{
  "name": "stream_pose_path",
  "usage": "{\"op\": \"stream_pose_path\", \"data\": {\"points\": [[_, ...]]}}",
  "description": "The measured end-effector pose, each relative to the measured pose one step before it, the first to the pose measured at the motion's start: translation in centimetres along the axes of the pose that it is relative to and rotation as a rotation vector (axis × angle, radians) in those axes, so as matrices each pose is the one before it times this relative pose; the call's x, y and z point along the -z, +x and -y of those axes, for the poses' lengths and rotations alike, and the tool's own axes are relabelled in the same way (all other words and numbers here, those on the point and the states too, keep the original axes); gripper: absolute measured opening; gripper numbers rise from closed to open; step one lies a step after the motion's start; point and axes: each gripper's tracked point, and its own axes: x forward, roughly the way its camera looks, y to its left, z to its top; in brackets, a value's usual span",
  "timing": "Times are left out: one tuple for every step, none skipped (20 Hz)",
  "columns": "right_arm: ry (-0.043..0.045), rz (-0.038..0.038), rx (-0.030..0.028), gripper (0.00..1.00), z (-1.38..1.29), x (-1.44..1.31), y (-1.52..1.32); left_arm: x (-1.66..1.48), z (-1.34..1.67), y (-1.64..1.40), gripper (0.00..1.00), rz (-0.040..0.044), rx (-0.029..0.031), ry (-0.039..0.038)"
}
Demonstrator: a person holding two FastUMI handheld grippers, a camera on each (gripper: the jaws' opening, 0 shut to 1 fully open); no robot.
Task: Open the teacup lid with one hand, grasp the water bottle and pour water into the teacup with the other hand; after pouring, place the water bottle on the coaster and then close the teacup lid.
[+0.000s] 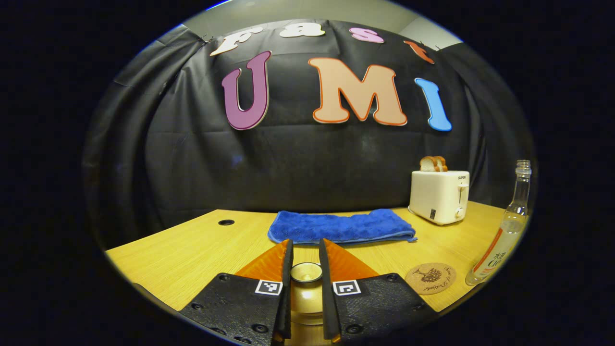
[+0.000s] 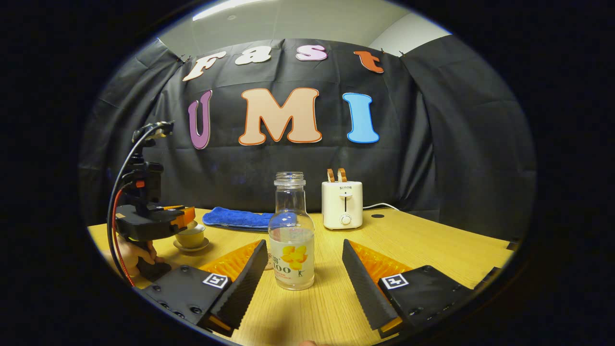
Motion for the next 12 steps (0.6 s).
{"op": "stream_pose_path", "data": {"points": [[-0.00036,-0.00107,-0.00894,0.98,-0.241,-0.042,0.038,0.776,0.094,0.055,0.23,-0.01536,0.00101,0.00548],[0.00097,-0.00179,-0.00902,0.97,-0.121,0.074,-0.006,-0.061,-0.271,-0.118,0.23,0.0024,-0.00583,-0.00096],[-0.00024,-0.00022,-0.00415,0.95,-0.072,-0.015,-0.012,-0.172,-0.351,-0.201,0.23,0.00132,-0.01986,-0.00211],[0.00037,-0.00021,-0.00116,0.95,0.045,0.003,-0.06,0.131,-0.262,-0.415,0.23,-0.00888,-0.0112,-0.00107],[-0.00008,0.00091,-0.00073,0.95,-0.034,-0.037,0.069,0.029,-0.072,-0.408,0.23,0.00192,-0.00662,-0.00072],[0.00016,-0.00047,-0.00031,0.95,0.023,0.036,0.027,-0.161,-0.034,-0.627,0.24,0.00409,-0.0031,0.00181],[0.00028,0.00028,0.00089,0.98,0.011,0.0,0.071,0.019,0.084,-0.646,0.23,0.00024,0.00469,0.00065],[-0.00016,0.00028,0.00085,0.95,-0.02,-0.02,0.115,-0.059,0.011,-0.717,0.23,0.00236,0.0016,-0.00015],[0.00001,-0.00017,-0.00031,0.95,-0.089,0.027,0.203,0.071,-0.075,-0.813,0.23,-0.0028,0.00314,-0.00036],[0.00027,-0.00137,-0.00204,0.98,-0.162,0.04,0.194,-0.119,0.144,-0.759,0.23,0.00496,0.01081,0.0015],[0.00002,0.00021,0.00034,0.98,-0.053,-0.026,0.249,0.01,0.006,-0.671,0.23,-0.0003,0.00732,0.00038],[0.00049,-0.00064,0.00395,0.98,0.022,0.073,0.353,0.055,-0.183,-0.679,0.23,-0.00518,-0.00194,-0.00111]]}}
